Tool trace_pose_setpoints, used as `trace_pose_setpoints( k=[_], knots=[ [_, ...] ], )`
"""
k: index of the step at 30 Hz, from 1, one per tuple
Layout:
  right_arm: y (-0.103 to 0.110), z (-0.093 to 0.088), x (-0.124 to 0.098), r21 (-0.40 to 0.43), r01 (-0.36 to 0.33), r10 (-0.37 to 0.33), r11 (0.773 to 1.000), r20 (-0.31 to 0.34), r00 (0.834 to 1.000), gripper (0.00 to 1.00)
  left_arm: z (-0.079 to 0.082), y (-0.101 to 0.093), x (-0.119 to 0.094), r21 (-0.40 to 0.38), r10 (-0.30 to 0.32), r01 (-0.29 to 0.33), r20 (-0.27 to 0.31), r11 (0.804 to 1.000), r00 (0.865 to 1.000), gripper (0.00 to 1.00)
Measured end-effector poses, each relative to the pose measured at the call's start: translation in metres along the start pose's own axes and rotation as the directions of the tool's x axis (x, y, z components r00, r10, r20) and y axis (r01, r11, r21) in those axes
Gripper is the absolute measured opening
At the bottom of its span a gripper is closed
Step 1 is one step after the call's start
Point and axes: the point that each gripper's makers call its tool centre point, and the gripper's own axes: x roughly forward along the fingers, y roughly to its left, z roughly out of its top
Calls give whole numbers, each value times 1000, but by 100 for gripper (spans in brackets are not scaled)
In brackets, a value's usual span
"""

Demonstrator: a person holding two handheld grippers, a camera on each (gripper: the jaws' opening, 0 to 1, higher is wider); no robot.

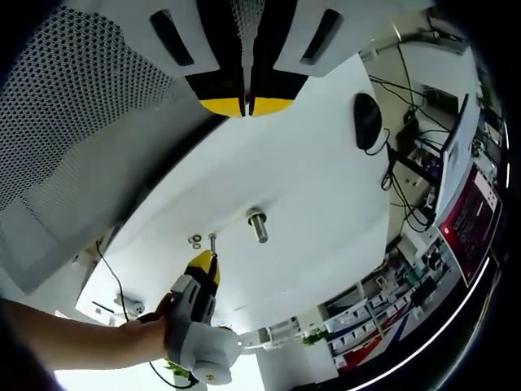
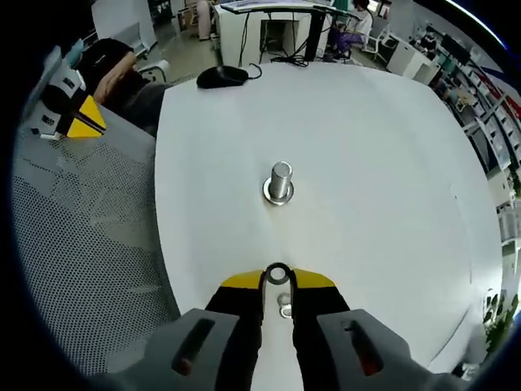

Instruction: Place the washer onto the threaded stud by aligning its center hole with the stud, sliding it down to the base, and recovering from edge contact or off-axis alignment until the washer reaches the visible bottom stop.

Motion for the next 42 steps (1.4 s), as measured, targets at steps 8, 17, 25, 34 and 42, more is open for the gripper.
trace_pose_setpoints(
  k=[8, 17, 25, 34, 42],
  knots=[
    [-16, -7, -2, -14, 53, -53, 999, -12, 999, 14, -2, -1, 0, 1, -5, 5, -13, 1000, 1000, 0],
    [-23, -10, 5, 1, 58, -58, 998, -14, 998, 14, -3, 0, 0, -4, -1, 1, -18, 1000, 1000, 0],
    [-20, -10, 10, -9, 38, -38, 999, -26, 999, 14, -4, 0, 1, -5, -2, 1, -27, 1000, 1000, 0],
    [-20, -18, 27, 15, 11, -10, 1000, -40, 999, 14, -5, 0, -1, -10, 5, -5, -26, 1000, 1000, 0],
    [-14, -22, 40, 14, -3, 4, 1000, -62, 998, 14, -5, 1, -2, -15, 8, -9, -29, 1000, 1000, 0]
  ],
)
